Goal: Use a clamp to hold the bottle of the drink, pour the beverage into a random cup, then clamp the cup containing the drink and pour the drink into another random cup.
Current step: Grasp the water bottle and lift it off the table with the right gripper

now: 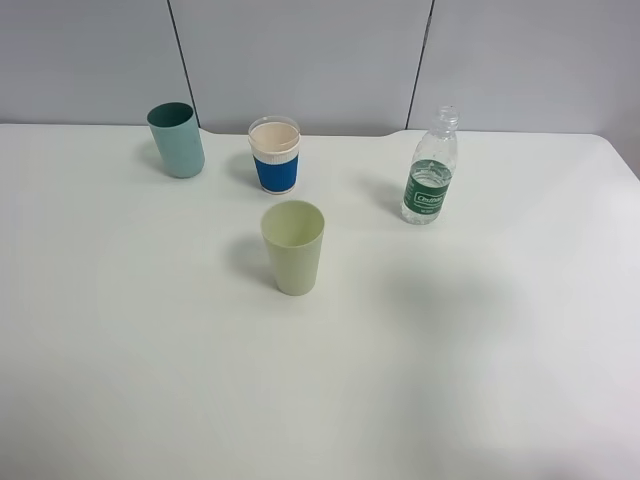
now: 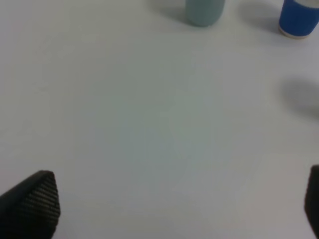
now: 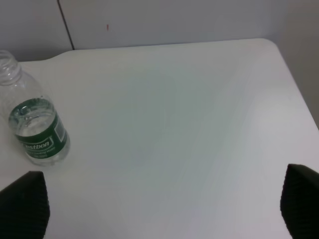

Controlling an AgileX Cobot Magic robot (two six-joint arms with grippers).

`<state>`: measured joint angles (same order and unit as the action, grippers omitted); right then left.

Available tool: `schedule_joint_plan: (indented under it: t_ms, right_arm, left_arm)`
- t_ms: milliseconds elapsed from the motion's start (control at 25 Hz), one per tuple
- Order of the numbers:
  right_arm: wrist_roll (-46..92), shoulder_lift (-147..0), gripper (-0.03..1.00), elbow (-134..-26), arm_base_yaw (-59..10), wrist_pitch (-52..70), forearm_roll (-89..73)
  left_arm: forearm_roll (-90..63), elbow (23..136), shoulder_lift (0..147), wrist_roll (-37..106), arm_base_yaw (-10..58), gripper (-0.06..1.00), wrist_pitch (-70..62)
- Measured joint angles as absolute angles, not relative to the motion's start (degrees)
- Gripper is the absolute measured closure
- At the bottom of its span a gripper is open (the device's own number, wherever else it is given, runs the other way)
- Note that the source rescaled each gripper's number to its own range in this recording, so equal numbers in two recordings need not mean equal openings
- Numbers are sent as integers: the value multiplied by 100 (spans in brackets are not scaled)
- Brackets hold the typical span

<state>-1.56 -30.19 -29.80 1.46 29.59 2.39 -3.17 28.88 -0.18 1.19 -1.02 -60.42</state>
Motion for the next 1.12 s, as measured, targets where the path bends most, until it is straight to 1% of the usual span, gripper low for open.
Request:
schedule_joint_plan:
  t_ms: [40, 280, 360, 560, 600, 680, 720, 880, 1120]
  right_arm:
    - [-114, -3420, -3, -2980, -11, 2608, 201]
    - [-103, -4548, -3, -2980, -574, 1725, 172]
    - [-103, -4855, -3, -2980, -667, 1522, 172]
    - [-112, -5834, -3, -2980, -697, 860, 177]
    - [-112, -5834, -3, -2980, -697, 860, 177]
    - [-136, -6229, -3, -2980, -697, 570, 177]
    - [-154, -6655, -3, -2980, -697, 302, 212]
    - [-154, -7356, -3, -2980, -697, -345, 446]
    - [-159, -7976, -3, -2980, -697, -993, 774]
  left_arm:
    - [-317, 2888, -18, 119, -102, -6, -6042]
    - [-317, 2888, -18, 119, -102, -6, -6042]
    - [-317, 2888, -18, 119, -102, -6, -6042]
    - [-317, 2888, -18, 119, -102, -6, -6042]
    - [-317, 2888, -18, 119, -102, -6, -6042]
    - [-317, 2888, -18, 119, -102, -6, -6042]
    - [-317, 2888, -18, 119, -102, -6, -6042]
    - [-317, 2888, -18, 119, -102, -6, -6042]
    - [-317, 2888, -18, 119, -102, -6, -6042]
